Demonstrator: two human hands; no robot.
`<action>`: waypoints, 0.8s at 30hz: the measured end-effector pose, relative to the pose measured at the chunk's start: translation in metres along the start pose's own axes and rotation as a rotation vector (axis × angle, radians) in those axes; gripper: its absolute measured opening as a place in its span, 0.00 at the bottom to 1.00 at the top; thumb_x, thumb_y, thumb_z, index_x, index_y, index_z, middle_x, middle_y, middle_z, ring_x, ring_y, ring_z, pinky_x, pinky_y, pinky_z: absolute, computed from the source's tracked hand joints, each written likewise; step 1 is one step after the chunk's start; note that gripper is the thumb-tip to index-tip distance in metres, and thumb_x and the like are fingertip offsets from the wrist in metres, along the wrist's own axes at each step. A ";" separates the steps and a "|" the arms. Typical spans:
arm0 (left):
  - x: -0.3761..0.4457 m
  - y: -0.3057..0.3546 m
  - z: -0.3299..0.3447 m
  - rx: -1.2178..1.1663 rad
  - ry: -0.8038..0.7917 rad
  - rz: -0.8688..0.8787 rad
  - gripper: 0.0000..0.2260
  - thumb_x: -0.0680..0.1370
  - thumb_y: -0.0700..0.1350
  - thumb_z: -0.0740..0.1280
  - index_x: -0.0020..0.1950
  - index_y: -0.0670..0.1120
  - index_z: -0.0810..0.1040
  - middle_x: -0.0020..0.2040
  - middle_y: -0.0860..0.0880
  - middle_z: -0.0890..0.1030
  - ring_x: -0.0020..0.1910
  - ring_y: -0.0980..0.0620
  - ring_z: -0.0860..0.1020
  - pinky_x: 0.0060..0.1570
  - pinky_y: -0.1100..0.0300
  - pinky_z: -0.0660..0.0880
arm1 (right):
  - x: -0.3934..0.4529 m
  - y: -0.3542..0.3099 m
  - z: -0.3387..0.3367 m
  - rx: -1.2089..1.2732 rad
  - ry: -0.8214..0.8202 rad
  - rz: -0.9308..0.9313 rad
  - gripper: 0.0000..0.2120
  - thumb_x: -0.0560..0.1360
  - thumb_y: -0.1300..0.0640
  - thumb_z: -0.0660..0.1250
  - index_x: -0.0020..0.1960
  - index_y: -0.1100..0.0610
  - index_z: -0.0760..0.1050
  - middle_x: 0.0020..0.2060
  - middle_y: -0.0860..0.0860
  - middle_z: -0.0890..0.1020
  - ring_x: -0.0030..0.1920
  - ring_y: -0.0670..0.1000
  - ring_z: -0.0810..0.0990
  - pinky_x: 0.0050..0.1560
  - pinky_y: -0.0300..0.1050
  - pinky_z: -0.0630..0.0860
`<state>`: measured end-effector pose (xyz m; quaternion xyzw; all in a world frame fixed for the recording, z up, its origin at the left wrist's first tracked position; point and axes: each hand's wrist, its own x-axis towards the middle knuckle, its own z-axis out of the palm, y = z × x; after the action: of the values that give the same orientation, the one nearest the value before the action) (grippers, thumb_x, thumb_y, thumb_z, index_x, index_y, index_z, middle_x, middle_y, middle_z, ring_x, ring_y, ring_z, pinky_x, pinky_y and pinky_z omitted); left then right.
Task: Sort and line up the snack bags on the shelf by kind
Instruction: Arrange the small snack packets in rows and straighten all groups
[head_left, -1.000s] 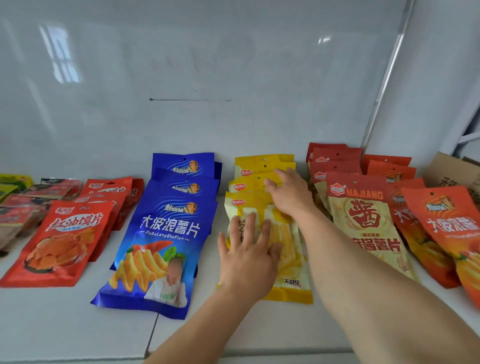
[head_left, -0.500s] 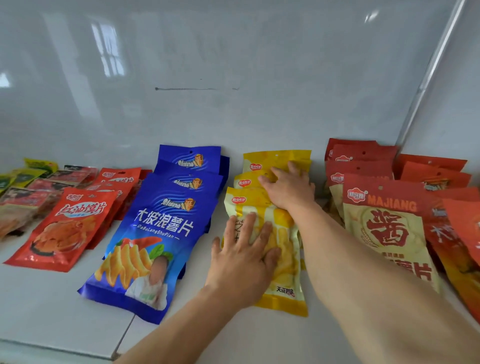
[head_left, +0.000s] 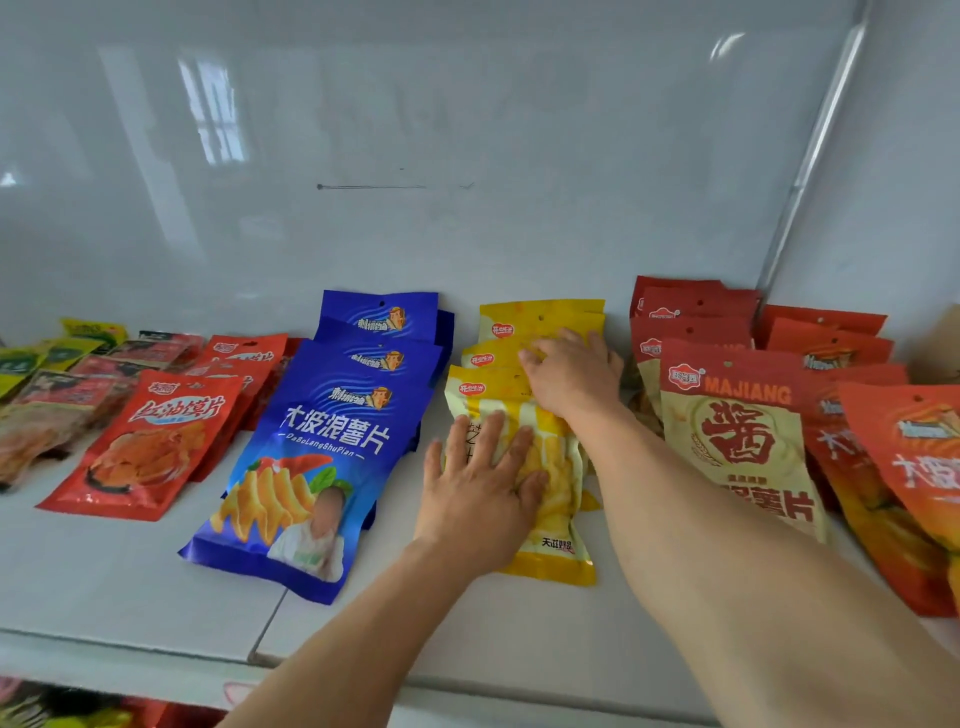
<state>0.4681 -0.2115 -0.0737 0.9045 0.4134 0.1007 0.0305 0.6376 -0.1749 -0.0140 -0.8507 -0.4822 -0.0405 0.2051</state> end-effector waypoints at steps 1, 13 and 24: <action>-0.001 0.000 0.000 0.007 0.019 0.002 0.29 0.79 0.66 0.38 0.81 0.61 0.47 0.83 0.54 0.44 0.81 0.44 0.41 0.76 0.42 0.40 | -0.006 0.001 -0.002 0.008 0.009 -0.004 0.23 0.81 0.39 0.51 0.71 0.44 0.72 0.76 0.48 0.64 0.77 0.58 0.55 0.72 0.59 0.56; -0.007 0.018 -0.018 -0.026 0.175 -0.001 0.25 0.83 0.58 0.54 0.79 0.53 0.60 0.80 0.49 0.59 0.80 0.44 0.52 0.77 0.43 0.50 | -0.114 0.038 -0.059 0.182 0.161 -0.030 0.18 0.81 0.44 0.59 0.65 0.51 0.77 0.61 0.50 0.79 0.59 0.52 0.78 0.56 0.49 0.75; 0.017 0.151 -0.026 -1.083 0.008 -0.195 0.32 0.81 0.58 0.63 0.81 0.48 0.57 0.77 0.49 0.67 0.74 0.49 0.68 0.64 0.58 0.70 | -0.141 0.156 -0.078 0.422 0.223 0.301 0.33 0.79 0.39 0.61 0.78 0.54 0.60 0.74 0.53 0.67 0.73 0.55 0.66 0.72 0.53 0.64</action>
<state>0.5859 -0.2990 -0.0251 0.7165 0.3846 0.2990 0.4992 0.7034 -0.3891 -0.0285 -0.8415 -0.3225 -0.0016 0.4334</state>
